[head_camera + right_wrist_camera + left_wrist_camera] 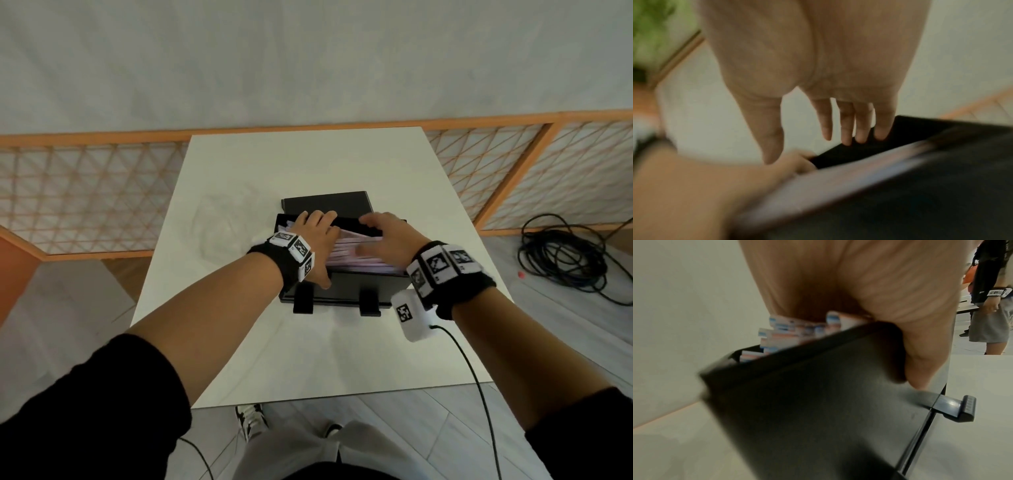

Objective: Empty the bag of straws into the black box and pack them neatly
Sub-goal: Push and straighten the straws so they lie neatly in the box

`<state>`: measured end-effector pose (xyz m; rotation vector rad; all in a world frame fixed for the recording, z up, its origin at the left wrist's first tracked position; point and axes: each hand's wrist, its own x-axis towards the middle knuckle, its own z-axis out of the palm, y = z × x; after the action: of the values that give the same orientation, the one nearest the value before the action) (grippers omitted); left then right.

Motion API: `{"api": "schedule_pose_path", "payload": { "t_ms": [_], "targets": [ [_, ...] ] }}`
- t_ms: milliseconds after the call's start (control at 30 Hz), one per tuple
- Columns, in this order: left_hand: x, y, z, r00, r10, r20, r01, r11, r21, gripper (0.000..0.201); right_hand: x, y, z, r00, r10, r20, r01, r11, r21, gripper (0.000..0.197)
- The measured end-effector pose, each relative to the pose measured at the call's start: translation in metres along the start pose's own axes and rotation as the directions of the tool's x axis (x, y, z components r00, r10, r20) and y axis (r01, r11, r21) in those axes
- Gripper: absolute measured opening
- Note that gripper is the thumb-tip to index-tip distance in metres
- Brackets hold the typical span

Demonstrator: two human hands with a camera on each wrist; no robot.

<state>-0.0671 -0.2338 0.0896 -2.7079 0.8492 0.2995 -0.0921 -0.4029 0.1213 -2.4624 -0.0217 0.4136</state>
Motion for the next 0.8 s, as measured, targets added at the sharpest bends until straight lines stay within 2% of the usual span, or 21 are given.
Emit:
{"api": "schedule_pose_path", "payload": {
  "t_ms": [33,67,100,133,167,200,233,300,367,400,500,600,700,800],
  "targets": [
    [0.000,0.000,0.001,1.000,0.000,0.013,0.000,1.000,0.004,0.108,-0.004,-0.007,-0.005,0.999,0.045,-0.024,-0.036,0.955,0.295,0.061],
    [0.001,-0.001,0.002,1.000,0.002,0.026,-0.002,1.000,0.009,0.110,-0.008,-0.014,-0.009,0.993,0.114,-0.006,-0.087,0.788,0.609,0.053],
    [0.001,-0.001,0.002,0.999,0.003,0.036,-0.004,1.000,0.010,0.113,-0.010,-0.018,-0.011,0.984,0.168,0.061,-0.141,0.522,0.841,0.047],
    [0.002,-0.001,0.003,0.999,0.002,0.040,-0.002,1.000,0.008,0.116,-0.012,-0.021,-0.012,0.970,0.198,0.144,-0.191,0.245,0.951,0.049],
    [0.002,-0.001,0.004,0.999,-0.003,0.040,0.003,1.000,0.007,0.118,-0.013,-0.023,-0.012,0.952,0.214,0.219,-0.232,0.036,0.972,0.058],
    [0.003,-0.001,0.005,0.999,-0.009,0.037,0.009,1.000,0.009,0.120,-0.014,-0.024,-0.011,0.931,0.230,0.284,-0.271,-0.085,0.959,0.069],
    [0.003,-0.001,0.006,0.999,-0.014,0.032,0.014,1.000,0.012,0.122,-0.010,-0.023,-0.008,0.907,0.260,0.330,-0.302,-0.141,0.943,0.077],
    [0.003,0.000,0.007,0.999,-0.020,0.028,0.019,1.000,0.012,0.121,-0.011,-0.026,-0.005,0.868,0.328,0.372,-0.335,-0.164,0.928,0.072],
    [0.003,0.000,0.007,0.999,-0.018,0.031,0.018,1.000,-0.002,0.120,-0.017,-0.032,-0.008,0.859,0.365,0.360,-0.323,-0.160,0.933,0.043],
    [0.003,-0.001,0.006,0.999,-0.014,0.033,0.014,1.000,-0.008,0.119,-0.021,-0.036,-0.011,0.867,0.370,0.335,-0.310,-0.127,0.942,0.031],
    [0.002,0.000,0.005,0.999,-0.006,0.034,0.006,1.000,-0.011,0.120,-0.023,-0.041,-0.018,0.866,0.417,0.275,-0.294,-0.019,0.956,0.041],
    [-0.003,0.001,0.002,1.000,-0.010,0.027,0.011,1.000,-0.029,0.118,-0.014,-0.045,-0.013,0.858,0.463,0.222,-0.257,0.012,0.966,0.040],
    [-0.005,0.001,0.000,1.000,-0.007,0.014,0.007,0.999,-0.041,0.117,-0.007,-0.049,-0.004,0.837,0.471,0.279,-0.277,-0.077,0.958,0.047],
    [-0.003,0.000,0.003,1.000,-0.003,0.023,0.004,0.999,-0.054,0.118,0.002,-0.048,0.004,0.788,0.534,0.306,-0.309,-0.086,0.947,0.052]
  ]
}}
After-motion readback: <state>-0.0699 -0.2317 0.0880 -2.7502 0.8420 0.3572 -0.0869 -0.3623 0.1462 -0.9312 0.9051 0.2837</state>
